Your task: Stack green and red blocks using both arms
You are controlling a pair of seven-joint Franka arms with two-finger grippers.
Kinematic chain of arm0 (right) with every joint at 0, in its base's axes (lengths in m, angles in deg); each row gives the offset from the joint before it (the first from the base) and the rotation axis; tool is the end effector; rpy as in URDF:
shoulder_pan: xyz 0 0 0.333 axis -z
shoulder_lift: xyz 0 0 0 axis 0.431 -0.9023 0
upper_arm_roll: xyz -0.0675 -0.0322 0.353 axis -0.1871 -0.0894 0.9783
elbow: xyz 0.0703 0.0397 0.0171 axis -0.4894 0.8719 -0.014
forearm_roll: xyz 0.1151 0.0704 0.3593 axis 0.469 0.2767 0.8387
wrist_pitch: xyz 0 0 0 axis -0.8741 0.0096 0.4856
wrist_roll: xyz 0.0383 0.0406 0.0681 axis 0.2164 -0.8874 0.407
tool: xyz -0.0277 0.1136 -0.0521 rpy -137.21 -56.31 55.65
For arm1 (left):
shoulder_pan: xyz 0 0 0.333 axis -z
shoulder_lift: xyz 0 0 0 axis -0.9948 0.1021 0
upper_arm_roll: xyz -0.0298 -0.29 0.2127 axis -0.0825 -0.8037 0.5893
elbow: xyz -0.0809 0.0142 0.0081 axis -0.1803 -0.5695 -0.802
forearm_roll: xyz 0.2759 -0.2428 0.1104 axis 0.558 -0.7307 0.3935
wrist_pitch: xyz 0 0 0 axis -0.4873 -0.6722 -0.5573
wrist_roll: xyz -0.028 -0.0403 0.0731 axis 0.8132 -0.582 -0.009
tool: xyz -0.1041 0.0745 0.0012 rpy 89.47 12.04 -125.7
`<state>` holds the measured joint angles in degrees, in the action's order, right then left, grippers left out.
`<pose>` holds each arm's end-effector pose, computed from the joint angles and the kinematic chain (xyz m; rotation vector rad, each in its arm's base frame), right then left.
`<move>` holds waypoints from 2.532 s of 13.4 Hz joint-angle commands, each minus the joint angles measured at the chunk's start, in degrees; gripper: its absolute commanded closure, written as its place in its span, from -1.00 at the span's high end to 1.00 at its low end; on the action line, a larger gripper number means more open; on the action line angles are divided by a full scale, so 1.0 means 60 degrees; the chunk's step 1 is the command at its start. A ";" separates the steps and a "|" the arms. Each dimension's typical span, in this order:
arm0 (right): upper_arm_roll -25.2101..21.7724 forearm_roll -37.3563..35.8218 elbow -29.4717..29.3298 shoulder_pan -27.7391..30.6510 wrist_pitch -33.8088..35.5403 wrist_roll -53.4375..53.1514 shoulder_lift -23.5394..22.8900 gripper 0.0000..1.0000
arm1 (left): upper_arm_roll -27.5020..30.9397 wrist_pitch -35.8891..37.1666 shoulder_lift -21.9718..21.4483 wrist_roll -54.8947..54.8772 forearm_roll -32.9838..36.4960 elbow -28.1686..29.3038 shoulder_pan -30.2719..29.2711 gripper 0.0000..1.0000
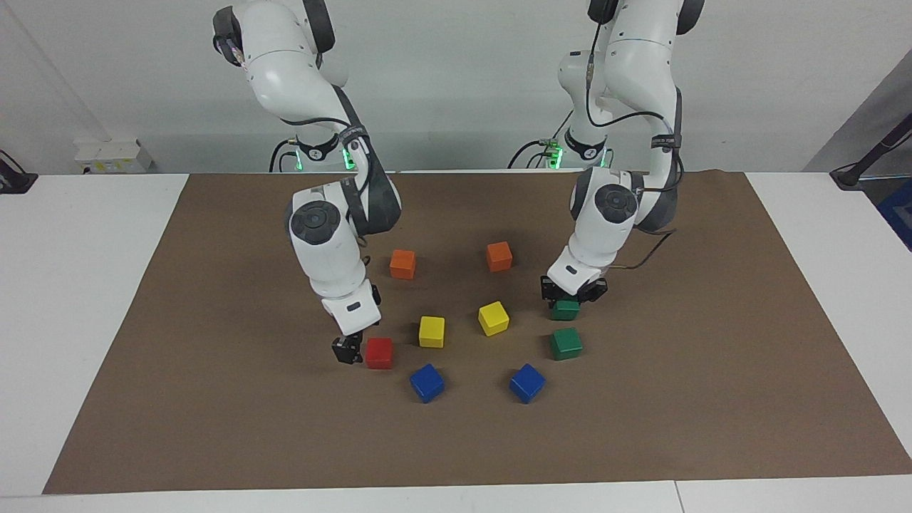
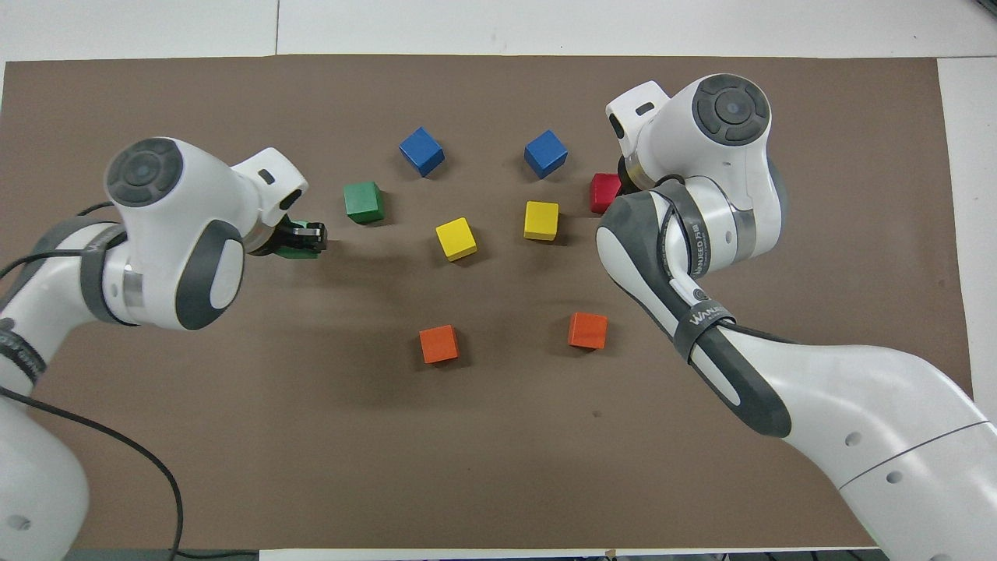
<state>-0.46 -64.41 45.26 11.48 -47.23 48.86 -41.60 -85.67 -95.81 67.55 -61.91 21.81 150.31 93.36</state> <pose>0.6863 0.2088 0.3735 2.5093 1.8718 0.1731 0.5961 -0.1252 0.3916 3.1052 -0.1249 -0.0047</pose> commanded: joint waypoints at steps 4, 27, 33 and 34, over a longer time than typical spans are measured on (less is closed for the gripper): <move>0.0049 0.0150 0.0292 -0.0017 -0.0265 0.0319 0.0002 0.94 | -0.0044 0.0543 -0.0737 -0.3644 0.0019 0.0551 -0.2981 -1.00; 0.0034 0.0032 0.1390 -0.0076 -0.2095 0.0950 -0.0130 0.93 | -0.0029 -0.2153 -0.0298 -0.4105 0.0033 0.2076 -0.4041 0.72; 0.0034 0.0003 0.1319 -0.0061 -0.1893 0.0978 -0.0100 -1.00 | -0.0029 -0.2124 -0.0298 -0.4090 0.0033 0.2017 -0.4041 0.82; 0.0034 -0.0011 0.1085 0.0069 -0.1543 0.1008 -0.0042 -1.00 | -0.0029 -0.2065 -0.0298 -0.4076 0.0033 0.1916 -0.4041 0.98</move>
<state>-0.45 -64.49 52.63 10.79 -58.58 52.52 -42.73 -85.69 -107.39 66.12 -85.99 21.94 161.62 69.51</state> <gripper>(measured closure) 0.427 0.097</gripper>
